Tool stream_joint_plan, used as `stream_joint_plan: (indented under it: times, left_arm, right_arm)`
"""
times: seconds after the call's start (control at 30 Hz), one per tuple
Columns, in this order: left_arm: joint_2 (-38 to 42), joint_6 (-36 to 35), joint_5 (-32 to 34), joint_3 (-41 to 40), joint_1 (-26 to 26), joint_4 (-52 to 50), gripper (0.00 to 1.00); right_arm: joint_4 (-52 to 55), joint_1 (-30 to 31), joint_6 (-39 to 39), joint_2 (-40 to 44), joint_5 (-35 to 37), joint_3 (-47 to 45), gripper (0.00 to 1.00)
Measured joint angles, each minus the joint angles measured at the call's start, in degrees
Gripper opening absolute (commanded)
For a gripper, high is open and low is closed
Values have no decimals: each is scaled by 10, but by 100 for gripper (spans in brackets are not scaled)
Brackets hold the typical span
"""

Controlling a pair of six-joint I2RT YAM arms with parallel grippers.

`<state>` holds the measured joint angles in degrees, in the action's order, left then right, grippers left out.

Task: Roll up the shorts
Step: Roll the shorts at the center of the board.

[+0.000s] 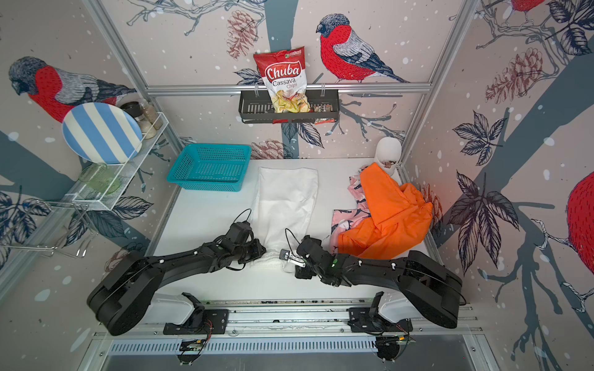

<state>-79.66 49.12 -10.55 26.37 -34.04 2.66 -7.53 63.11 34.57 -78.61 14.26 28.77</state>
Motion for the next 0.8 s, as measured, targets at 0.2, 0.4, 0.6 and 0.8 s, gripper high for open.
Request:
stream_joint_plan:
  times: [0.2,0.4,0.6,0.8]
  left_arm:
    - [-9,0,-1,3,1,16,18]
    - [-8,-5,-1,13,1,6,18]
    - [16,-10,7,14,1,-33,19]
    - [43,-9,16,10,1,-76,19]
  right_arm:
    - [-159,39,95,-52,18,-36,100]
    - [-328,61,165,-139,48,-38,95]
    - [-296,70,179,-157,33,-4,63]
    - [-257,85,147,-148,21,9,83]
